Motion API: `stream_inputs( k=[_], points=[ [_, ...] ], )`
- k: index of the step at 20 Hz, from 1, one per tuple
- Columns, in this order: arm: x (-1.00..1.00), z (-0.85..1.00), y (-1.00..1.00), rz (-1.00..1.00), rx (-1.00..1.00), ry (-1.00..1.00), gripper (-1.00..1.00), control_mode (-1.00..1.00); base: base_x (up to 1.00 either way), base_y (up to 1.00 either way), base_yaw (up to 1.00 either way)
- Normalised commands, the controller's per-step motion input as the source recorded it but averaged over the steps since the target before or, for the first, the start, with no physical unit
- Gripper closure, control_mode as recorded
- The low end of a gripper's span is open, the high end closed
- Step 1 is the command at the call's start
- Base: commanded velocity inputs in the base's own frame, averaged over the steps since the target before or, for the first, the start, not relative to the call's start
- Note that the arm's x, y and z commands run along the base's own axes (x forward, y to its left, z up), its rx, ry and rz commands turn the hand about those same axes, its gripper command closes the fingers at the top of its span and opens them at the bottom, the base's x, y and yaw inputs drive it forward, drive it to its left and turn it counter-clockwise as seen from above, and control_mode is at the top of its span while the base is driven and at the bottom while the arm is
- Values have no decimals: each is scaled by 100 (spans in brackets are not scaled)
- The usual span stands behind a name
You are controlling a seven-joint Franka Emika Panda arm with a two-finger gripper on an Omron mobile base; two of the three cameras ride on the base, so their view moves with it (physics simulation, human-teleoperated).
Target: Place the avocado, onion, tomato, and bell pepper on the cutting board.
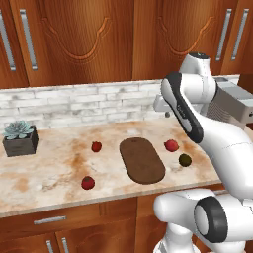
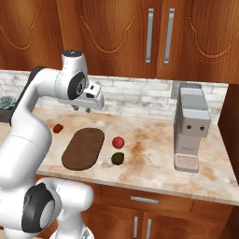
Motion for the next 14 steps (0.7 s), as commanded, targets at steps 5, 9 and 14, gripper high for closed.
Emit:
stream_inputs(
  k=[5,9,14],
  points=[
    [0,-3,1,0,0,0,-100,-100,0,0,0],
    [0,-21,20,0,0,4,-100,-100,0,0,0],
    [0,-30,37,0,0,5,-100,-100,0,0,0]
  ],
)
